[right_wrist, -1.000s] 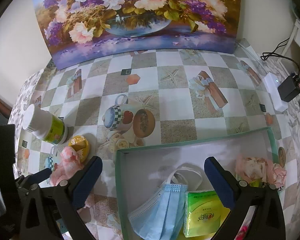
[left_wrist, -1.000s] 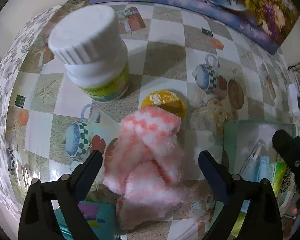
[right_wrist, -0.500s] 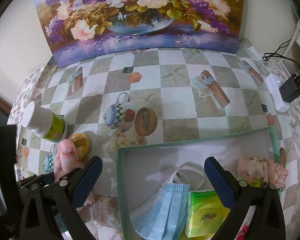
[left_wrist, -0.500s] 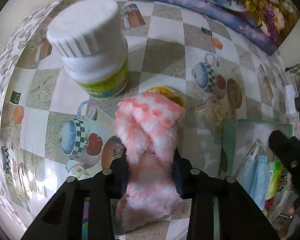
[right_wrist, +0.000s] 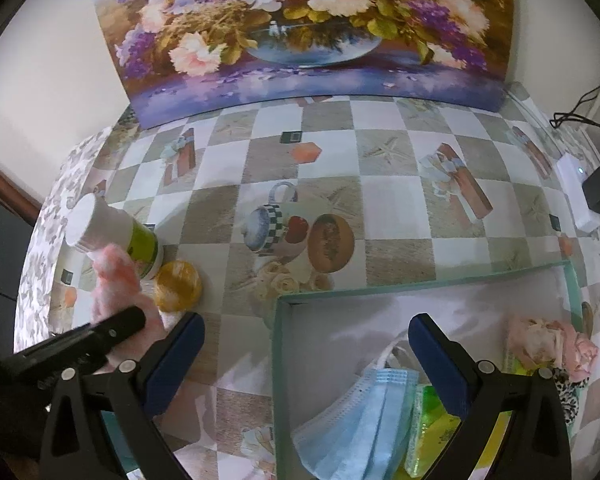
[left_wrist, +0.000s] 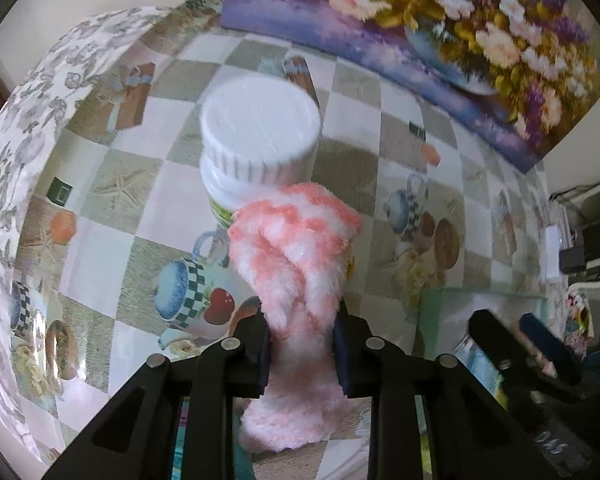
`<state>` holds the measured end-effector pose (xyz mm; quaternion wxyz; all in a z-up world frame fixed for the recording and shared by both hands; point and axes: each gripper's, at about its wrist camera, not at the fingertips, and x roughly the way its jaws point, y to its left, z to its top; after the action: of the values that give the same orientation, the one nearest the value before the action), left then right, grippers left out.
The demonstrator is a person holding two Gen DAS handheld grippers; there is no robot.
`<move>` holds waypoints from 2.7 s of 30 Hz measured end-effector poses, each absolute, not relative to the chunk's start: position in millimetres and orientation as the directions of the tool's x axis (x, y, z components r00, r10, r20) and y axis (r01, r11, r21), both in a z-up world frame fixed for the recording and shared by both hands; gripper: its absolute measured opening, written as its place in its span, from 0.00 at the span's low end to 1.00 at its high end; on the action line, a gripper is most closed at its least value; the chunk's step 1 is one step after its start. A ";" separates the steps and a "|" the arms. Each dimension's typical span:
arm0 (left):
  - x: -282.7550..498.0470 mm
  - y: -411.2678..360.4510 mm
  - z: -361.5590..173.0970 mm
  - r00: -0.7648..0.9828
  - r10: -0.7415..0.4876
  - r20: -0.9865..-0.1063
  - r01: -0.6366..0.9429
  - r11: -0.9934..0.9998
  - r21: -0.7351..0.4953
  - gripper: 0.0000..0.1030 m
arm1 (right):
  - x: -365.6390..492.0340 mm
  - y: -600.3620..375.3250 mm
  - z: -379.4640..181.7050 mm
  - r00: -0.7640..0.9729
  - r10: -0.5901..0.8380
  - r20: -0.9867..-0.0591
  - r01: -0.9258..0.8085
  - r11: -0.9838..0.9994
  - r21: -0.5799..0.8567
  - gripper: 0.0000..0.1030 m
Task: Organize soft objects
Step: 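Close the left gripper on the pink fluffy towel and lift it, then close the right gripper on the yellow round lid while the left holds the towel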
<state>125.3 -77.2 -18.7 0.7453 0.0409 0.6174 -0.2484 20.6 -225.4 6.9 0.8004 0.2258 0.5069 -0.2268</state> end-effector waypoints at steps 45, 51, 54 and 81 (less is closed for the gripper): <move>186.5 16.4 -7.1 0.272 -0.302 -0.914 0.110 0.953 -0.282 0.26 | 106.7 -142.0 -62.2 0.469 -0.003 -0.883 0.342 0.922 0.178 0.80; 187.6 14.7 -9.4 0.269 -0.299 -0.915 0.114 0.954 -0.278 0.26 | 111.6 -135.3 -62.1 0.463 -0.064 -0.884 0.322 0.942 0.101 0.62; 187.2 13.5 -9.6 0.270 -0.300 -0.915 0.119 0.953 -0.277 0.26 | 113.5 -133.3 -61.7 0.459 -0.082 -0.885 0.311 0.947 0.074 0.51; 155.3 -11.3 55.1 0.378 -0.362 -0.852 0.213 0.930 -0.300 0.26 | 67.5 -157.4 7.4 0.544 -0.127 -0.830 0.336 0.939 0.077 0.51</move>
<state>155.3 -11.3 55.1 0.8272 -0.0702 0.5298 -0.1736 67.5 -157.4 7.4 0.8711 0.1142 0.4587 -0.1330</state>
